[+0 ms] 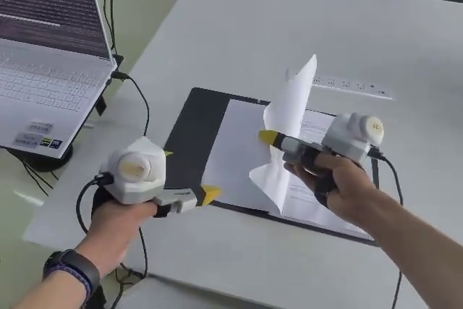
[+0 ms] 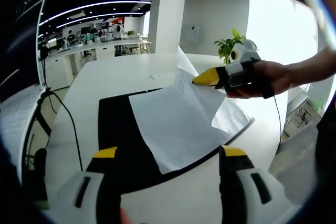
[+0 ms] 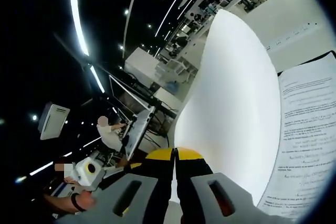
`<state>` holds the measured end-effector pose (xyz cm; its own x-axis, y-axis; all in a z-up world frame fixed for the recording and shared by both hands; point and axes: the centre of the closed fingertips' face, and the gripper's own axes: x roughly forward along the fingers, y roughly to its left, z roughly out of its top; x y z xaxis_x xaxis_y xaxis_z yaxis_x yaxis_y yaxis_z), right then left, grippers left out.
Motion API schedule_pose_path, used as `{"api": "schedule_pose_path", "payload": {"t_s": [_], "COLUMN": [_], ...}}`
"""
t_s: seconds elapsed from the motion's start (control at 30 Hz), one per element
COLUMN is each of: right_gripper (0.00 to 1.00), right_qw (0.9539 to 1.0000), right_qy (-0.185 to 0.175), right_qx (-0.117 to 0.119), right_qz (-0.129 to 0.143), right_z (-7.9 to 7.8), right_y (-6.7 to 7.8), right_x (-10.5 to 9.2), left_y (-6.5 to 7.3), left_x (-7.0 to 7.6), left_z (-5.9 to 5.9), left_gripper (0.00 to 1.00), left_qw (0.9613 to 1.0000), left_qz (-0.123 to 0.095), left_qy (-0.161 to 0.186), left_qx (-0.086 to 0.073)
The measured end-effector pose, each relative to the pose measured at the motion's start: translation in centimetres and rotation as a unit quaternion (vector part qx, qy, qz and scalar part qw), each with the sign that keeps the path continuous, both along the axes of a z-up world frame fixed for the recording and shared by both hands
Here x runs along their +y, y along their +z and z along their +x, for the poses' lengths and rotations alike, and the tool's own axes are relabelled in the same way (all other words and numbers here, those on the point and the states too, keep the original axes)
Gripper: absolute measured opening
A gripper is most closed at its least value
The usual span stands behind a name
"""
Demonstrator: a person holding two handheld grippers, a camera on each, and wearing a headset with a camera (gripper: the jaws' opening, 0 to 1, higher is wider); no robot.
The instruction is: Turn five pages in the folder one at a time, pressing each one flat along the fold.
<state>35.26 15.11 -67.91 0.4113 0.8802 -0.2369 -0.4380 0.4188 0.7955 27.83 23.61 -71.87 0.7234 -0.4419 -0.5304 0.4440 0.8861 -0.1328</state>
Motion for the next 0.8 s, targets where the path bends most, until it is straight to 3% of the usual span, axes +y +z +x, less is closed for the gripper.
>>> {"api": "schedule_pose_path", "payload": {"t_s": [0.17, 0.3, 0.5, 0.57, 0.8], "right_gripper": [0.00, 0.00, 0.00, 0.00, 0.00], "right_qw": [0.9998, 0.9995, 0.9986, 0.9979, 0.9959], "right_qy": [0.015, 0.024, 0.039, 0.043, 0.050], "right_qx": [0.013, 0.020, 0.034, 0.046, 0.074], "right_qz": [-0.004, -0.006, -0.013, -0.017, -0.019], "right_z": [0.2, -0.7, -1.0, -1.2, 0.3], "right_y": [-1.1, -1.1, -2.7, -3.5, -6.7], "right_x": [1.6, 2.8, 4.2, 4.8, 6.3], "left_y": [0.0, 0.1, 0.1, 0.1, -0.3], "left_x": [0.5, 0.9, 1.4, 1.5, 1.6], "left_z": [-0.2, -0.4, -0.5, -0.6, -0.8], "left_gripper": [0.76, 0.77, 0.76, 0.76, 0.76], "left_qw": [1.0000, 0.9999, 0.9999, 0.9999, 0.9997], "left_qz": [-0.002, -0.006, -0.006, -0.009, -0.018], "left_qy": [0.006, 0.009, 0.010, 0.013, 0.019], "left_qx": [-0.002, -0.004, -0.005, -0.005, 0.000]}}
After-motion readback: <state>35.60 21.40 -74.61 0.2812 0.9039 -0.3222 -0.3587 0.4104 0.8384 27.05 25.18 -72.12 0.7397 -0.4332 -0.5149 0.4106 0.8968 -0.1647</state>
